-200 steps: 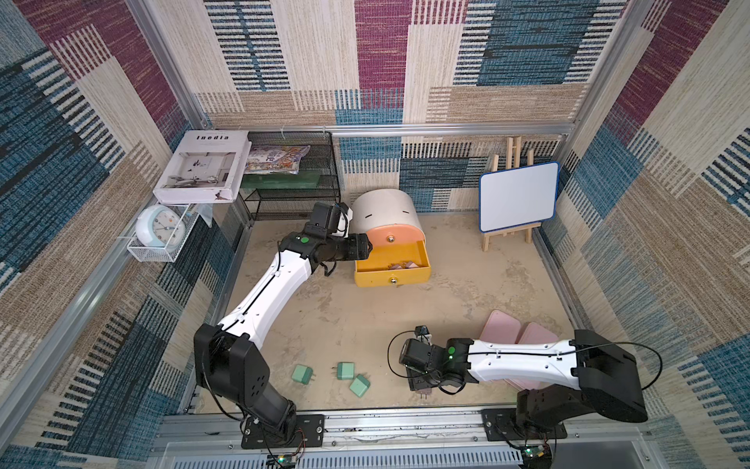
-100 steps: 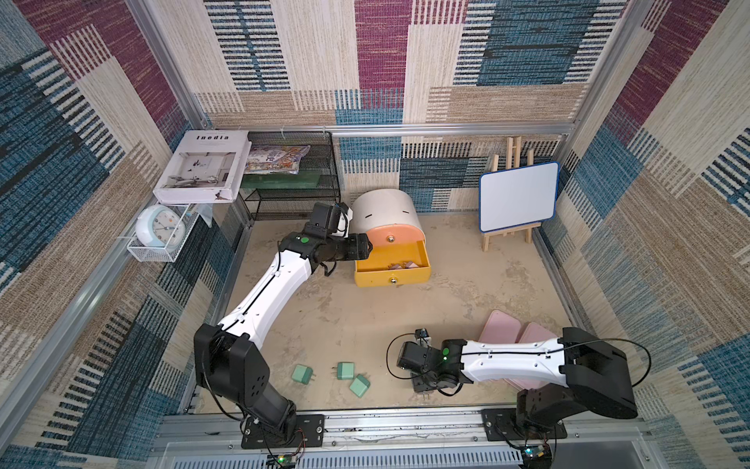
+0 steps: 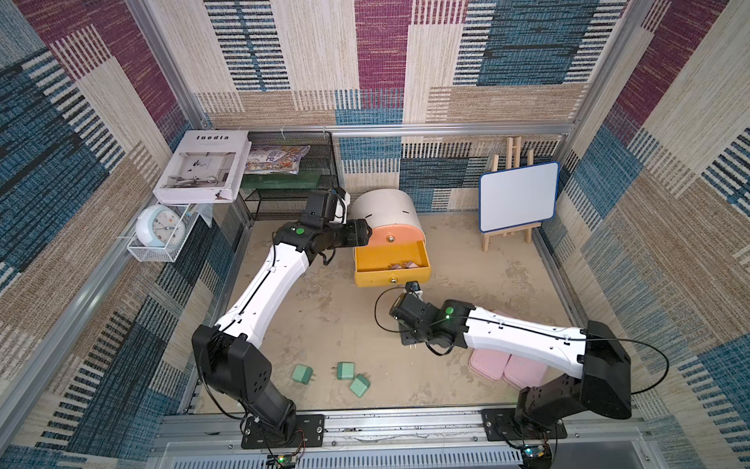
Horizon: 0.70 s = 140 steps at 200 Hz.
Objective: Place the plugs into the drawer by color
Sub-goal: Pick up the plug from the center of the board, then place the plug in the drawer.
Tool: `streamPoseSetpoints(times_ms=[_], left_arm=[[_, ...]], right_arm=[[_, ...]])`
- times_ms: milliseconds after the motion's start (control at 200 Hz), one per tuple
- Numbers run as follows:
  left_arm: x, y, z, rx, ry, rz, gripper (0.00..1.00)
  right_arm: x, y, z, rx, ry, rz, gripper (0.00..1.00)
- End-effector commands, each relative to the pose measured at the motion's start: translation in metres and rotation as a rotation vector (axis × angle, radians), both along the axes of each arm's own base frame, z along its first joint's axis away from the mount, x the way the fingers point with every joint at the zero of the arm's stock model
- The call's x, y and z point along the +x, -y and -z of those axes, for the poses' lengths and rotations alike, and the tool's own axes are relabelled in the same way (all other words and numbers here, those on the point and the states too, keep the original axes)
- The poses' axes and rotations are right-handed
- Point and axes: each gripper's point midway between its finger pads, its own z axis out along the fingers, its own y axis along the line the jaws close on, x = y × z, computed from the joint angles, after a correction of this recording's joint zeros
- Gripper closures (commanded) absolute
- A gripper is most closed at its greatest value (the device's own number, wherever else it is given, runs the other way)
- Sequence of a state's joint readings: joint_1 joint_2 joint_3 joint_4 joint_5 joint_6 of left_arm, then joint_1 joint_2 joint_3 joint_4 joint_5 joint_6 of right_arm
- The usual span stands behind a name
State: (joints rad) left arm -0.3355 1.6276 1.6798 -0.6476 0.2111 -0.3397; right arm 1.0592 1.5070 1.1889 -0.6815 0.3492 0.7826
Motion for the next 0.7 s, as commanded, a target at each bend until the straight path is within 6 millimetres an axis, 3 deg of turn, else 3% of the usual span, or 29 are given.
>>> streamPoseSetpoints(times_ms=[0,200,270,506,696], left_arm=[[0.01,-0.002,-0.008,0.006,0.014,-0.024,0.17],[0.04,0.006,-0.01,0.019,0.013,-0.023,0.17],[0.052,0.01,-0.011,0.029,0.015,-0.01,0.18],[0.085,0.019,-0.006,0.076,0.042,0.029,0.2],[0.09,0.024,0.01,0.067,0.009,0.051,0.21]], right_arm=[[0.04,-0.003,-0.048,-0.03,0.182,-0.078,0.58],[0.11,-0.004,-0.126,-0.028,0.407,-0.059,0.57],[0.13,-0.003,-0.142,-0.021,0.466,-0.042,0.57],[0.173,-0.014,-0.134,0.009,0.484,-0.029,0.58],[0.18,-0.027,-0.121,0.041,0.474,-0.053,0.58]])
